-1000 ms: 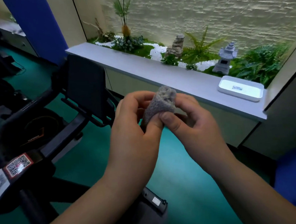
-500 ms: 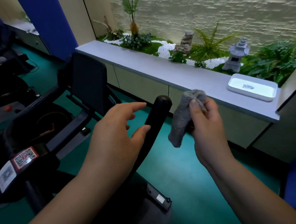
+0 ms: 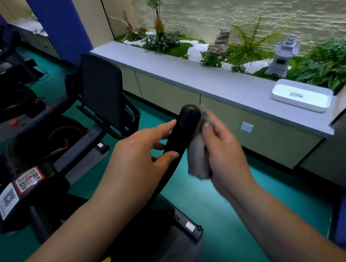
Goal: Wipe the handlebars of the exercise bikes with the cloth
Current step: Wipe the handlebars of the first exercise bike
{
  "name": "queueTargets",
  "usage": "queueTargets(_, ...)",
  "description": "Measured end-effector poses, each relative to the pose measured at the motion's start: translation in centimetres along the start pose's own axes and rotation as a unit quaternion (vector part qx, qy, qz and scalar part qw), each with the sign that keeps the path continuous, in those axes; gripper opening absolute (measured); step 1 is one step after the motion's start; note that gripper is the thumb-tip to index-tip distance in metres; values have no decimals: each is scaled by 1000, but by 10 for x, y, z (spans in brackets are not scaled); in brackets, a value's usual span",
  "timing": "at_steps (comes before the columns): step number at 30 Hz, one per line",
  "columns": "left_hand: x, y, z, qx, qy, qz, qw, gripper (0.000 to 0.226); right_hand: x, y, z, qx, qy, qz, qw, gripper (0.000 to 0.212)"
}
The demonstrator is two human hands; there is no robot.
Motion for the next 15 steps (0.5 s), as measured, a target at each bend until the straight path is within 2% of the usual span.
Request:
queueTargets(5, 0, 1, 2, 9, 1, -5, 1000, 65, 2, -13, 23, -44, 26, -17, 999, 23)
queueTargets(11, 1, 0, 3, 15, -3, -9, 1000, 63, -3, 30, -2, -37, 59, 66, 995, 42)
queueTargets(15, 1, -2, 4, 16, -2, -10, 1000, 62, -2, 9, 10, -54, 56, 45, 996, 43)
Point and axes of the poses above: each hand's wrist, its own y-axis away from the middle knuckle, its own x-axis out of the palm, z = x × y, the point moved 3 cm from there along -y, towards the middle knuckle, and after that the axes turned 13 degrees about -z, right-handed, at the moved point
